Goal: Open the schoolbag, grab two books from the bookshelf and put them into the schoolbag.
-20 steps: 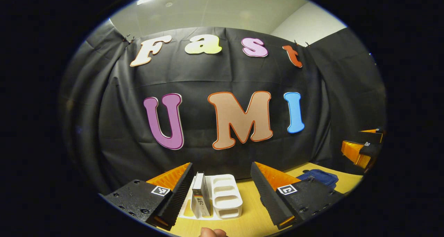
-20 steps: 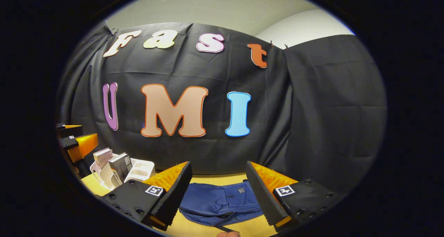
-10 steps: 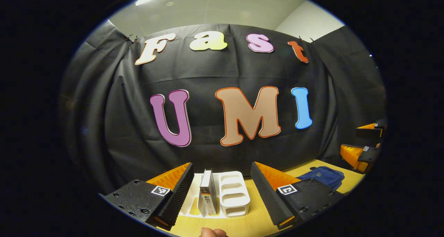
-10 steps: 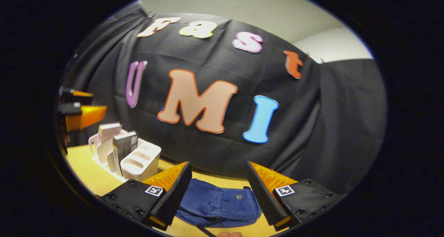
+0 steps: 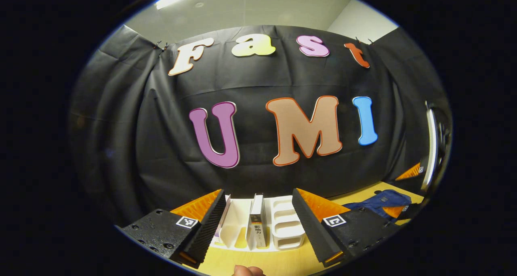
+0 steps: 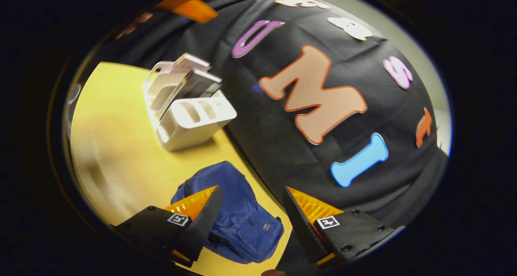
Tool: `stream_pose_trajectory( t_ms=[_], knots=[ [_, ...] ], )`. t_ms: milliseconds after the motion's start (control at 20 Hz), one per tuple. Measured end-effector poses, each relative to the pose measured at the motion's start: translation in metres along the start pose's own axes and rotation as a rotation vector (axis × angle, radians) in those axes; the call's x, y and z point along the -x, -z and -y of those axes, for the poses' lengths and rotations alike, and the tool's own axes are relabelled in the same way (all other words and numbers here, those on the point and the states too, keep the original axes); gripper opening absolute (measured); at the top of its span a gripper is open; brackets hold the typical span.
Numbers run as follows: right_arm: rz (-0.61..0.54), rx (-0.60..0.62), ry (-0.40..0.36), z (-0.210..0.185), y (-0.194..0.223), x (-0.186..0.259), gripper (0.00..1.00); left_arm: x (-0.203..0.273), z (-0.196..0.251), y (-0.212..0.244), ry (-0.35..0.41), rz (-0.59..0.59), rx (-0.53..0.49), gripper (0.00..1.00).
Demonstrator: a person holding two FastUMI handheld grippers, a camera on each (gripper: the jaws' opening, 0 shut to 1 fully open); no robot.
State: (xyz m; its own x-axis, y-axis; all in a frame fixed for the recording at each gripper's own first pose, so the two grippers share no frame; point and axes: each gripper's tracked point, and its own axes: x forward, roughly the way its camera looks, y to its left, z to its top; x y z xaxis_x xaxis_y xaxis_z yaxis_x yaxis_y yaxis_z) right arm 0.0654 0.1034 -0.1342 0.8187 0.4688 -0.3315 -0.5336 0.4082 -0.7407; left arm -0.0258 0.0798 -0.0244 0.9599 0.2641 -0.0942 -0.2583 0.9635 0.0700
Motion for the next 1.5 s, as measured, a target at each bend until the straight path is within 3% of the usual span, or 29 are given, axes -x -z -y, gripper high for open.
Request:
stream_pose_trajectory(
  t_ms=[150,200,300,350,400,500,550,700,750,950,1050,1200,1250,1350,1400,1500],
  knots=[
    [-0.051,0.113,-0.155,-0.056,0.024,-0.027,0.89,0.004,-0.019,0.007,-0.051,-0.017,0.003,0.92],
    [-0.075,0.156,-0.191,-0.072,0.035,-0.035,0.89,0.005,-0.025,0.007,-0.066,-0.021,0.005,0.96],
    [-0.112,0.221,-0.240,-0.092,0.056,-0.046,0.94,0.008,-0.036,0.009,-0.096,-0.027,0.007,0.99],
    [-0.133,0.245,-0.260,-0.101,0.066,-0.055,1.00,0.011,-0.041,0.011,-0.109,-0.031,0.006,0.92],
    [-0.168,0.263,-0.271,-0.107,0.076,-0.062,1.00,0.012,-0.045,0.010,-0.119,-0.034,0.003,0.99],
    [-0.197,0.298,-0.266,-0.113,0.088,-0.078,0.99,0.014,-0.053,0.009,-0.141,-0.029,-0.006,0.96],
    [-0.210,0.328,-0.257,-0.114,0.091,-0.083,0.90,0.016,-0.057,0.010,-0.151,-0.031,-0.011,0.99],
    [-0.226,0.406,-0.248,-0.121,0.100,-0.099,0.90,0.020,-0.065,0.014,-0.173,-0.046,-0.014,0.96],
    [-0.227,0.423,-0.239,-0.121,0.099,-0.104,0.90,0.021,-0.068,0.013,-0.181,-0.047,-0.018,0.99],
    [-0.219,0.434,-0.193,-0.116,0.095,-0.117,0.88,0.022,-0.075,0.013,-0.206,-0.044,-0.027,0.99],
    [-0.270,0.425,-0.219,-0.122,0.108,-0.121,0.86,0.024,-0.077,0.015,-0.210,-0.055,-0.027,0.96],
    [-0.301,0.407,-0.218,-0.129,0.113,-0.124,0.53,0.025,-0.079,0.010,-0.216,-0.045,-0.036,1.00],
    [-0.319,0.423,-0.185,-0.123,0.115,-0.126,0.42,0.024,-0.078,0.012,-0.217,-0.047,-0.038,0.95],
    [-0.325,0.440,-0.144,-0.117,0.111,-0.131,0.20,0.024,-0.078,0.013,-0.217,-0.055,-0.040,0.95],
    [-0.342,0.434,-0.133,-0.115,0.113,-0.129,0.09,0.025,-0.078,0.013,-0.218,-0.053,-0.040,1.00],
    [-0.341,0.398,-0.142,-0.117,0.113,-0.130,0.04,0.026,-0.079,0.010,-0.218,-0.048,-0.045,0.96]
  ],
)
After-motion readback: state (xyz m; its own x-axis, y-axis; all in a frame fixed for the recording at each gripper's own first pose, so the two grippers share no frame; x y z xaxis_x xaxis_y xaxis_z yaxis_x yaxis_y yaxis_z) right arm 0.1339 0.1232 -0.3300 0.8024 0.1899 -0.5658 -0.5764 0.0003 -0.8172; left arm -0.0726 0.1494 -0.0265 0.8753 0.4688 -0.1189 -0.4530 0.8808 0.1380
